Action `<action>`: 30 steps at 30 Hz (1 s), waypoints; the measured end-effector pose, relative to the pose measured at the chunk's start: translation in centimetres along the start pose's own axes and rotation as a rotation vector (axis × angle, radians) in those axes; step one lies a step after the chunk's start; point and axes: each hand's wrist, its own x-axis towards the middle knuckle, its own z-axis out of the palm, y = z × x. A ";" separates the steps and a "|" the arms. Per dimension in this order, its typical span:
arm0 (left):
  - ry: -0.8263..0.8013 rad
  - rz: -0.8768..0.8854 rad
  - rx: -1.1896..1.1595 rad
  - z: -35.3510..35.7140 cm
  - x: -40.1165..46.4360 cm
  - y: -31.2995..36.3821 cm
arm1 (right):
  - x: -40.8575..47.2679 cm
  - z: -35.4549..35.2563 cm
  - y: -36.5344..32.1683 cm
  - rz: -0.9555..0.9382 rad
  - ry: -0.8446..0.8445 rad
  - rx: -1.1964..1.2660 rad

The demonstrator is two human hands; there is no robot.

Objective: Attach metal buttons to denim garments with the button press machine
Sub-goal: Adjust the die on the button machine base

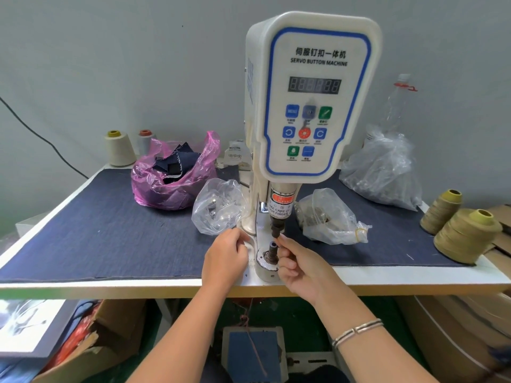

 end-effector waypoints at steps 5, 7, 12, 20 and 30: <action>-0.003 -0.004 0.008 0.1 0.0 -0.1 | -0.1 0.2 0.0 0.018 0.019 0.060; 0.000 0.003 0.016 0.1 0.0 0.0 | -0.3 0.4 0.0 0.026 0.019 0.075; 0.009 0.011 0.018 0.2 0.0 -0.1 | -0.5 0.6 0.0 0.043 0.023 0.121; 0.008 0.007 -0.046 0.1 -0.1 -0.3 | -0.8 1.1 -0.4 0.057 0.028 0.162; 0.156 -0.075 -0.138 -3.8 4.1 -0.5 | 2.4 -2.1 -3.3 -0.377 0.215 -0.532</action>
